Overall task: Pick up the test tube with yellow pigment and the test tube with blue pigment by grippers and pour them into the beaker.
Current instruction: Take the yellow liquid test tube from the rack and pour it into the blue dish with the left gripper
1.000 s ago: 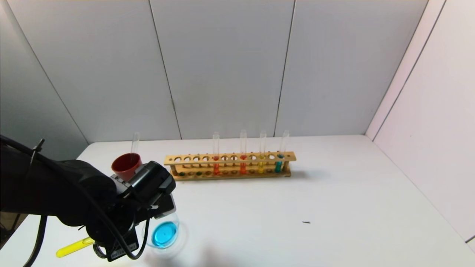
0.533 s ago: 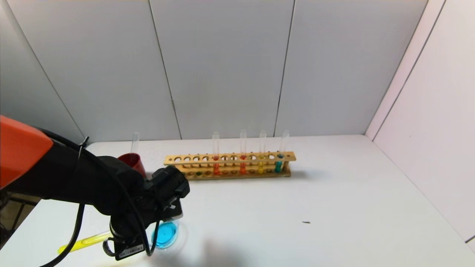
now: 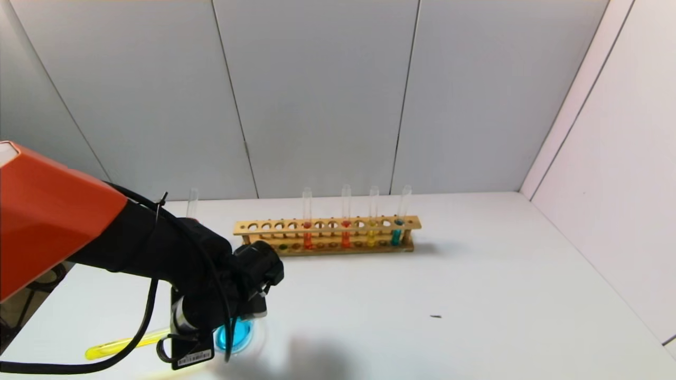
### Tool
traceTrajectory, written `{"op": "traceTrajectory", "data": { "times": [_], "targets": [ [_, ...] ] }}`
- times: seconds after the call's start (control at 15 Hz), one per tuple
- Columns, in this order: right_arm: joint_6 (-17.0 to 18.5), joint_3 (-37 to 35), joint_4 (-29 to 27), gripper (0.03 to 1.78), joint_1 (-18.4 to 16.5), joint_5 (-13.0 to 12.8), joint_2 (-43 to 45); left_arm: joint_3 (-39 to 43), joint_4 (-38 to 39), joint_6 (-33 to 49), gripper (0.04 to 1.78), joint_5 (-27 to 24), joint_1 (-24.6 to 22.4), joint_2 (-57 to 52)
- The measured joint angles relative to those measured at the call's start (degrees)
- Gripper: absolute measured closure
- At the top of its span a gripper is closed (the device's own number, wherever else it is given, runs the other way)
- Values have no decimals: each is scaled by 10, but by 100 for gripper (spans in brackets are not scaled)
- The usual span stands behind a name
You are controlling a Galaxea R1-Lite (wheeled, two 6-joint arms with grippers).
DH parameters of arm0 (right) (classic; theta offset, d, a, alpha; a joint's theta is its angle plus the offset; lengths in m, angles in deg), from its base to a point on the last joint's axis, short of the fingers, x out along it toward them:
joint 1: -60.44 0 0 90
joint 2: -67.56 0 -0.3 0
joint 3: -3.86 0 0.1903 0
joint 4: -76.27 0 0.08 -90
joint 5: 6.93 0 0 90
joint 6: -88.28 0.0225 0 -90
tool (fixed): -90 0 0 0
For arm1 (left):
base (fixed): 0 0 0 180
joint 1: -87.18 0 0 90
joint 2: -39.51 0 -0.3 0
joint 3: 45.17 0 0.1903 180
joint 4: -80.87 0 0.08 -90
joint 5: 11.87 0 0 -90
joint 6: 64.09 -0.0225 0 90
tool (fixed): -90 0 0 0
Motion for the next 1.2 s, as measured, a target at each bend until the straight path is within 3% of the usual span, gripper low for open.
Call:
{"op": "traceTrajectory", "data": {
  "times": [0.87,1.2],
  "targets": [
    [0,0,0,11,0,0,0,-64,-110,2,150,15,10,30],
    [0,0,0,11,0,0,0,-128,-186,6,150,20,18,59]
  ]
}}
